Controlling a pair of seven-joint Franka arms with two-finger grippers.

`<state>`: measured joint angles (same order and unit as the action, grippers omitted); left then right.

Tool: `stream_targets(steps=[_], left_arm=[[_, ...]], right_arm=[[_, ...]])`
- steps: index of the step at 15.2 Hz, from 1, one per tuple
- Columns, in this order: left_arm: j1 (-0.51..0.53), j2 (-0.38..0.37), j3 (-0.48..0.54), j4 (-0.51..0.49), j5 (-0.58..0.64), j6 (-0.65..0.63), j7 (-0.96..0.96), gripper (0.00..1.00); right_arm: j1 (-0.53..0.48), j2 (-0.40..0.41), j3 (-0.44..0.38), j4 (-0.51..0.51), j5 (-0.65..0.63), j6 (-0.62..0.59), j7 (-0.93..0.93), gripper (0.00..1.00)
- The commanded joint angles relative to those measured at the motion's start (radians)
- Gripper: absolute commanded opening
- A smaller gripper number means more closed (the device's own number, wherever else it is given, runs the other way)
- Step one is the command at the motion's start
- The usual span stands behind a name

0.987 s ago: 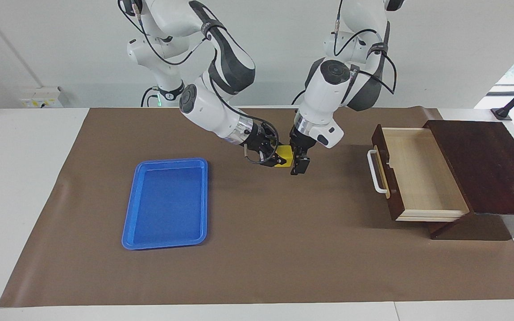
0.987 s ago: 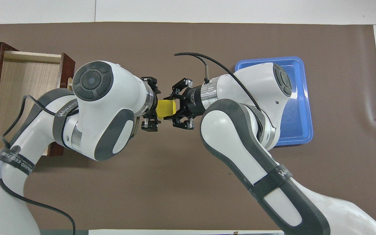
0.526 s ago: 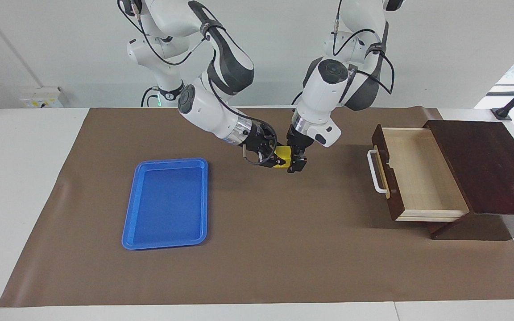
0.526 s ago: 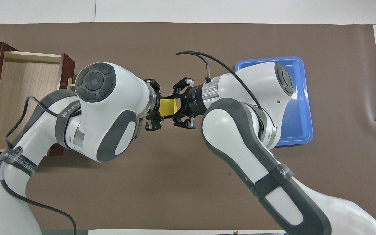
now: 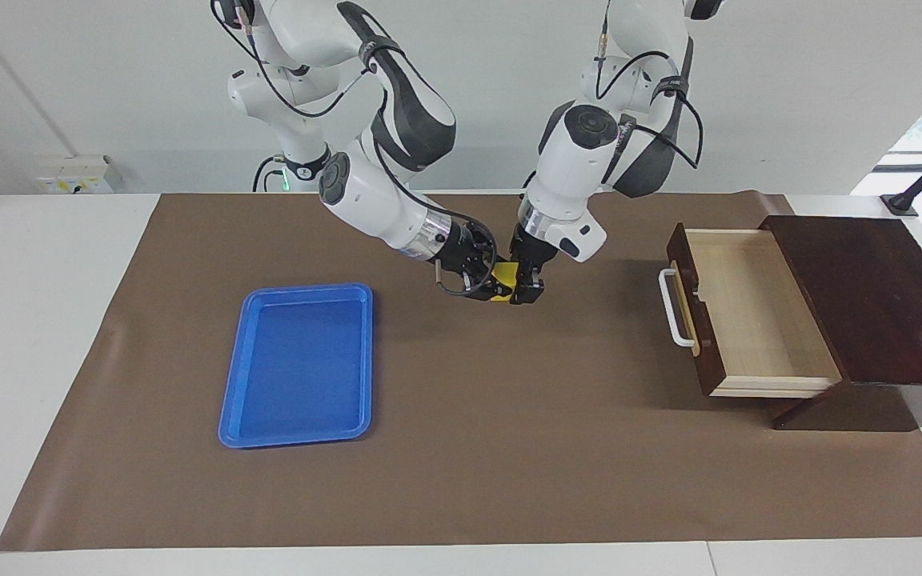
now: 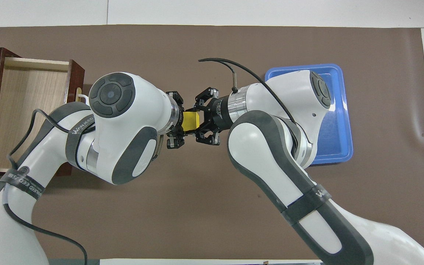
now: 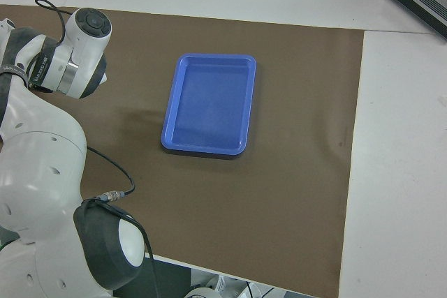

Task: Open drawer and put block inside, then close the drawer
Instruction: 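Grasp the yellow block with the left gripper from the right gripper, then release the block with the right gripper while the left gripper carries it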

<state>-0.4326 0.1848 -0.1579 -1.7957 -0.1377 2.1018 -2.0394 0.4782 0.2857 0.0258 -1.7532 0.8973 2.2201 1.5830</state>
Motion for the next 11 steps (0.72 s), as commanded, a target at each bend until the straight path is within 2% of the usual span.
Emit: stream_targets(steps=[1, 2, 3, 4, 8, 11], left_arm=[[-0.006, -0.021, 0.015, -0.01, -0.014, -0.022, 0.031, 0.0], [0.0, -0.022, 0.017, -0.007, -0.014, -0.032, 0.034, 0.0], [0.011, -0.022, 0.017, -0.005, -0.014, -0.04, 0.042, 0.0], [0.017, -0.022, 0.017, -0.005, -0.014, -0.042, 0.047, 0.0], [0.028, -0.027, 0.024, 0.005, -0.011, -0.061, 0.056, 0.0], [0.138, -0.068, 0.026, 0.041, -0.007, -0.188, 0.181, 0.0]], right_arm=[[-0.007, -0.002, 0.005, -0.002, 0.043, 0.01, 0.003, 0.0], [-0.009, -0.002, 0.005, -0.002, 0.045, 0.009, 0.003, 0.0], [-0.009, -0.002, 0.005, -0.002, 0.046, 0.009, 0.008, 0.25], [-0.006, -0.002, 0.003, -0.002, 0.045, 0.01, 0.011, 0.99], [-0.012, -0.002, 0.002, 0.001, 0.046, 0.004, 0.015, 1.0], [-0.018, -0.003, -0.006, 0.003, 0.043, 0.001, 0.015, 1.0]])
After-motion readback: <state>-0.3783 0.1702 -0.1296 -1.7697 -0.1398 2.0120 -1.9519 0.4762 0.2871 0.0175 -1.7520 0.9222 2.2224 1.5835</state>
